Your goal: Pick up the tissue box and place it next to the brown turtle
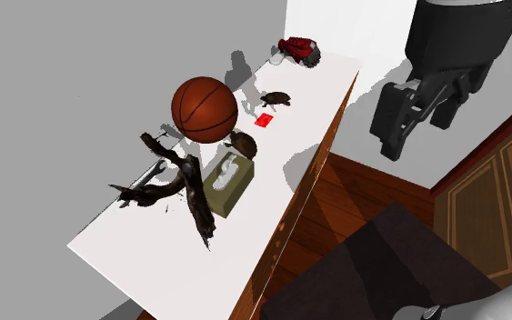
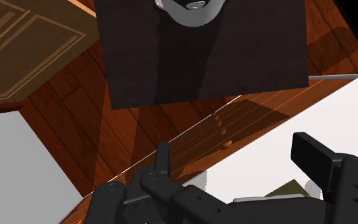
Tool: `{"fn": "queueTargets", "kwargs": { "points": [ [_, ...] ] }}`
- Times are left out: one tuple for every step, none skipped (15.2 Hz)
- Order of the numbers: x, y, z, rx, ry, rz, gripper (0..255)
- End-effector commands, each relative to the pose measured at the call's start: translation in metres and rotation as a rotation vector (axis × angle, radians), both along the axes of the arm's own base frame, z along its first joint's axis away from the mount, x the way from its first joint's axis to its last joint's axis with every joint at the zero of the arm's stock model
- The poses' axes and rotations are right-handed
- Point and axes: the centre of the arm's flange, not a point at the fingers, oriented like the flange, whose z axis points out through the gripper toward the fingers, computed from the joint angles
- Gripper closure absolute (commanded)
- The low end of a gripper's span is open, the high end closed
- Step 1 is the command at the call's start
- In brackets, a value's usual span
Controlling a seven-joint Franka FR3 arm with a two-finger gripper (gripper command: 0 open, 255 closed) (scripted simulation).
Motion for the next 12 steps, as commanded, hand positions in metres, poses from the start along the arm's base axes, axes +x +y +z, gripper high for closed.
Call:
{"fn": "queueTargets", "kwargs": {
  "points": [
    [0.0, 0.0, 0.0, 0.0, 0.0, 0.0, 0],
    [0.005, 0.001, -0.01, 0.014, -0.012, 0.0, 0],
    [0.011, 0.001, -0.02, 0.029, -0.023, 0.0, 0],
    [0.016, 0.002, -0.03, 0.043, -0.035, 0.0, 0],
    [0.022, 0.003, -0.04, 0.058, -0.047, 0.0, 0],
    [0.028, 0.004, -0.05, 0.072, -0.058, -0.001, 0],
    [0.034, 0.005, -0.06, 0.087, -0.07, -0.001, 0],
    [0.04, 0.007, -0.07, 0.101, -0.082, -0.001, 0],
    [0.046, 0.008, -0.08, 0.116, -0.094, -0.001, 0],
    [0.052, 0.01, -0.089, 0.13, -0.105, -0.001, 0],
    [0.059, 0.012, -0.099, 0.145, -0.117, -0.001, 0],
    [0.065, 0.014, -0.108, 0.159, -0.129, -0.001, 0]
  ]
}}
